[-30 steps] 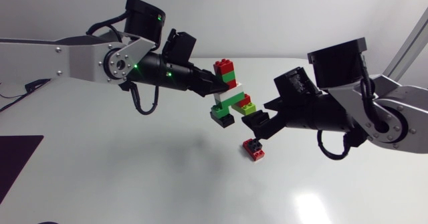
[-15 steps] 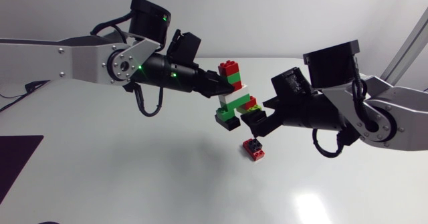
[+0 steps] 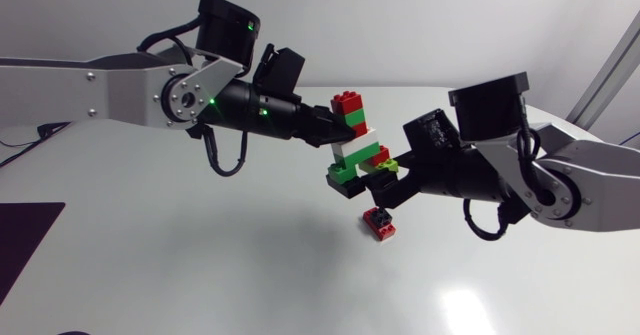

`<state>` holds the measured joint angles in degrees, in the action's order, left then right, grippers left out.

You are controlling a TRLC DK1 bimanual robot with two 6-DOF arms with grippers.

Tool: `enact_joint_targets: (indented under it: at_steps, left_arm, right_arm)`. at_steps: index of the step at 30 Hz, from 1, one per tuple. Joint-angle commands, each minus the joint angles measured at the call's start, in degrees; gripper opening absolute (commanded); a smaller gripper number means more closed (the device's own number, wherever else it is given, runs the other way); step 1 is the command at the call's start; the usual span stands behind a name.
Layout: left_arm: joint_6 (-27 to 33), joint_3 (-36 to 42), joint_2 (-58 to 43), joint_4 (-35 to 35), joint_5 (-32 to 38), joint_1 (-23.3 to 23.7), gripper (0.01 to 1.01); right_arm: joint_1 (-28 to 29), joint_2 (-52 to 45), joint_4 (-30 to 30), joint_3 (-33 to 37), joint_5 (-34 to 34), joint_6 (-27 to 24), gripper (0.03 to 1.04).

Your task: Separate the duplo bricks

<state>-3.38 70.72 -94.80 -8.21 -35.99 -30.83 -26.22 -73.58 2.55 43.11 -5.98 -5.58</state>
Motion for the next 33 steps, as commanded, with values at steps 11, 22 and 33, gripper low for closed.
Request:
enact_joint_targets:
  at_steps: [11,22,33]
  left_arm:
    - [-2.25,-1.11,3.66,-0.05,-0.58,-0.55,0.218]
    - [-2.16,-2.25,3.49,-0.05,-0.84,-0.37,0.218]
    - [-2.25,-2.08,2.61,-0.05,-0.93,-0.81,0.218]
  right_arm:
    - [0.11,0.63,-1.4,-1.89,1.58,-0.48,0.84]
    - [-0.33,2.13,-1.93,-2.42,2.2,-0.48,0.84]
    - [-0.5,2.92,-2.28,-2.77,2.29,-0.66,0.84]
